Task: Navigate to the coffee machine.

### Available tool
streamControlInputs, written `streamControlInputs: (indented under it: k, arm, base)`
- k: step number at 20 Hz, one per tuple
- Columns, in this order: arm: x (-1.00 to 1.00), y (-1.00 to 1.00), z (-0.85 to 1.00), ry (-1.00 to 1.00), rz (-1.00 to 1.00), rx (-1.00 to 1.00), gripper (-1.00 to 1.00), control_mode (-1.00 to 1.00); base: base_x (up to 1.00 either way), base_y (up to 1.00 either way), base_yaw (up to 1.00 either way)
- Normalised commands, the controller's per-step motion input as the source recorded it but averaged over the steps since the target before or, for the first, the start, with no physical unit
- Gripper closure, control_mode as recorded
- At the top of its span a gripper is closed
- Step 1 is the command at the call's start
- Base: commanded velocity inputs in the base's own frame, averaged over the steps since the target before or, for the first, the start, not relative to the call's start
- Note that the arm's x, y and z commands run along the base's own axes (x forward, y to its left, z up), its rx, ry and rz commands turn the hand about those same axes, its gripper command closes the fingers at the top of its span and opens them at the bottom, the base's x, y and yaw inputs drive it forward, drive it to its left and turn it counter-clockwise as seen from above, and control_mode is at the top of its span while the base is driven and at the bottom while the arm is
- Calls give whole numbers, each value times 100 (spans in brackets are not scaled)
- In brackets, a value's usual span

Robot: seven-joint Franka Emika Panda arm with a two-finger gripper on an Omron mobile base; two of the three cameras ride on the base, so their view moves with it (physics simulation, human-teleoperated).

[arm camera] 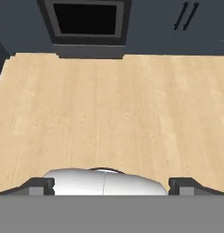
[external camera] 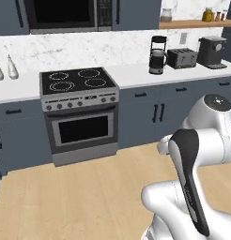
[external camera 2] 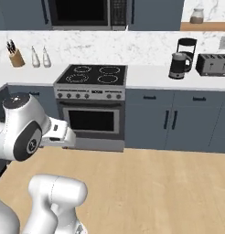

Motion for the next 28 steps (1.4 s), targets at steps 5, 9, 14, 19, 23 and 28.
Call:
streamControlInputs:
  k: [5,9,14,19,23,28]
  arm:
    - [0,0,0,0,0,0,-100,100]
    - [0,0,0,0,0,0,-100,100]
    - [0,0,0,0,0,0,-100,100]
    - [0,0,0,0,0,0,-100,100]
    - [0,0,0,0,0,0,-100,100]
    - [0,0,0,0,0,0,-100,100]
  base:
    - [100,-41,-14]
    - [100,-66,-6]
    - [100,-80,-1]
    - [94,-97,0]
    - [69,-100,0]
    - [49,-100,0]
